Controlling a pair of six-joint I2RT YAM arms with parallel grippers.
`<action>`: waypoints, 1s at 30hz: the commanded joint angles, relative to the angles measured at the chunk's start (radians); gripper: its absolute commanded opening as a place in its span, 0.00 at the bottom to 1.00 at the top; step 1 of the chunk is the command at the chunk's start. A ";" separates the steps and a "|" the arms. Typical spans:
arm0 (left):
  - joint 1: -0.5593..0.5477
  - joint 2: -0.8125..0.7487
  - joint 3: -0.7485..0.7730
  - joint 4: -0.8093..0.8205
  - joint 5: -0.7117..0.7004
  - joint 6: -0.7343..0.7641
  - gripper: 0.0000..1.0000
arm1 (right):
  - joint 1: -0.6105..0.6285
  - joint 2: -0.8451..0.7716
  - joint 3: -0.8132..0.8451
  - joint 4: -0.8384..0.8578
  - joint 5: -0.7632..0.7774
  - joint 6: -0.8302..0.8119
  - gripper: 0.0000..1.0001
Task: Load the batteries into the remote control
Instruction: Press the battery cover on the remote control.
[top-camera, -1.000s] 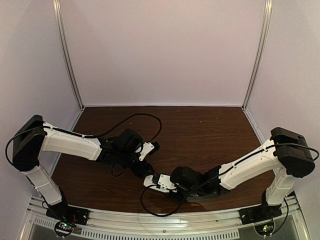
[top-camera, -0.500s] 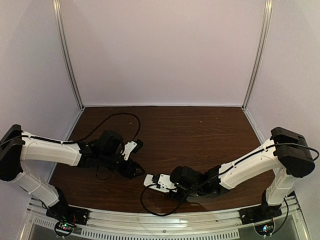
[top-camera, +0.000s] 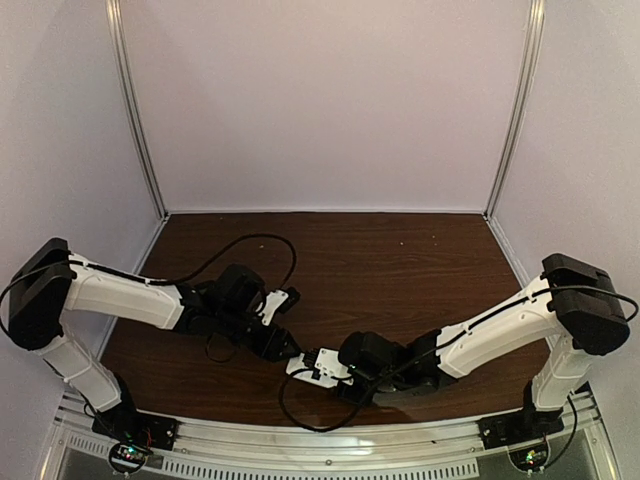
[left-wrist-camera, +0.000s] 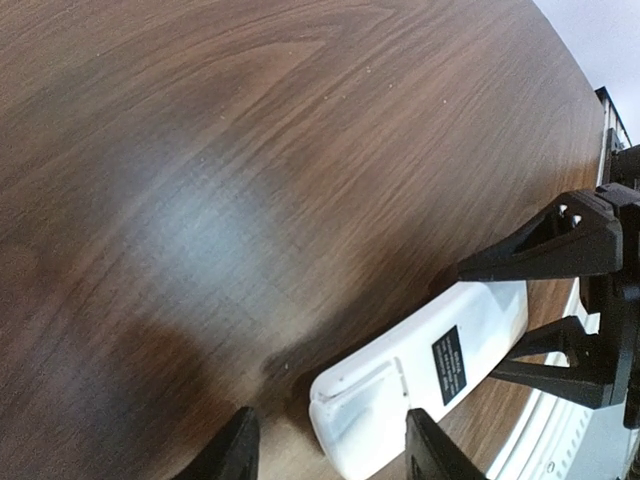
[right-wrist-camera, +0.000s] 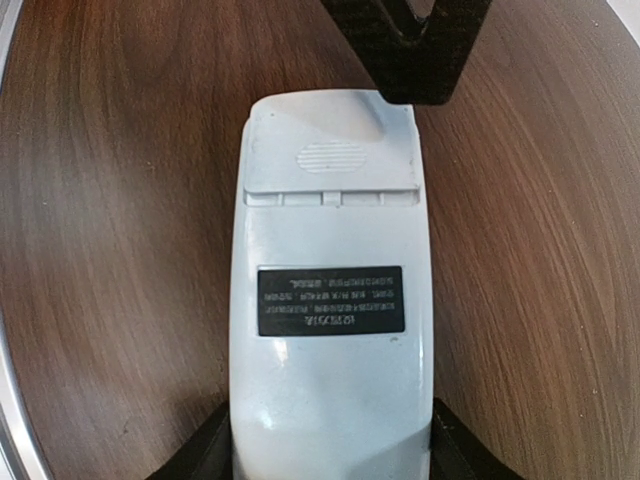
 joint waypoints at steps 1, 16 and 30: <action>-0.009 0.035 0.045 -0.009 0.021 -0.015 0.49 | 0.006 0.009 0.015 -0.031 -0.014 0.018 0.00; -0.040 0.151 0.126 -0.147 -0.054 -0.004 0.34 | 0.006 0.001 0.004 -0.017 -0.005 0.030 0.00; -0.078 0.270 0.167 -0.274 -0.065 0.021 0.27 | 0.004 -0.009 0.000 -0.007 0.005 0.053 0.00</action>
